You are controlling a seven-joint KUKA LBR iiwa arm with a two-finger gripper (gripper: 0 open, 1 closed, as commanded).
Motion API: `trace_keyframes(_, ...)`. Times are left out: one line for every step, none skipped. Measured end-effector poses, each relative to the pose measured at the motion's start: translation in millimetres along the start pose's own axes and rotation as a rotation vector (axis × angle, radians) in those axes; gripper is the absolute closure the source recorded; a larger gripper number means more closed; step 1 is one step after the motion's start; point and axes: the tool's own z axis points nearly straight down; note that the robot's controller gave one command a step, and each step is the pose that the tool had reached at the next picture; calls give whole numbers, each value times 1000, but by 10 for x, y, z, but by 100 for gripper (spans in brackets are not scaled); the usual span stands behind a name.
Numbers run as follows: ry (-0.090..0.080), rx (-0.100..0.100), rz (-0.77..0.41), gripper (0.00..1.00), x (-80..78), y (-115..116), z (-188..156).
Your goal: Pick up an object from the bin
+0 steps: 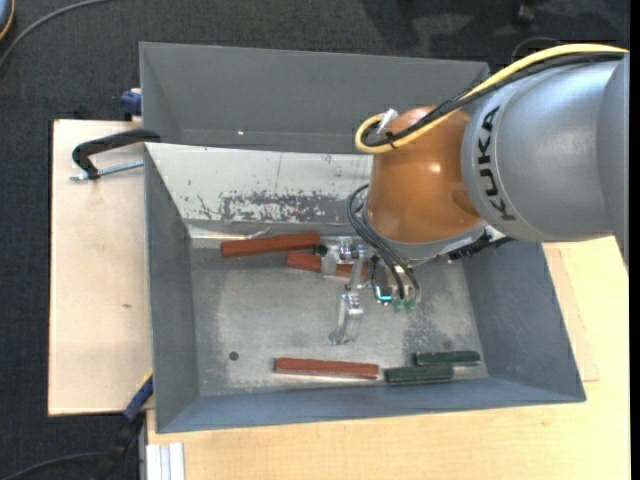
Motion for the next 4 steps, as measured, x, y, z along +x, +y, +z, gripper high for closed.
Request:
trace_keyframes(-15, -2, 22, 0, -726, 92, 725)
trace_keyframes(-12, -4, 217, 0, -700, 382, 382)
trace_keyframes(-8, -1, 362, 0, -681, 14, 309)
trace_keyframes(-8, -2, 430, 0, -718, 277, 701)
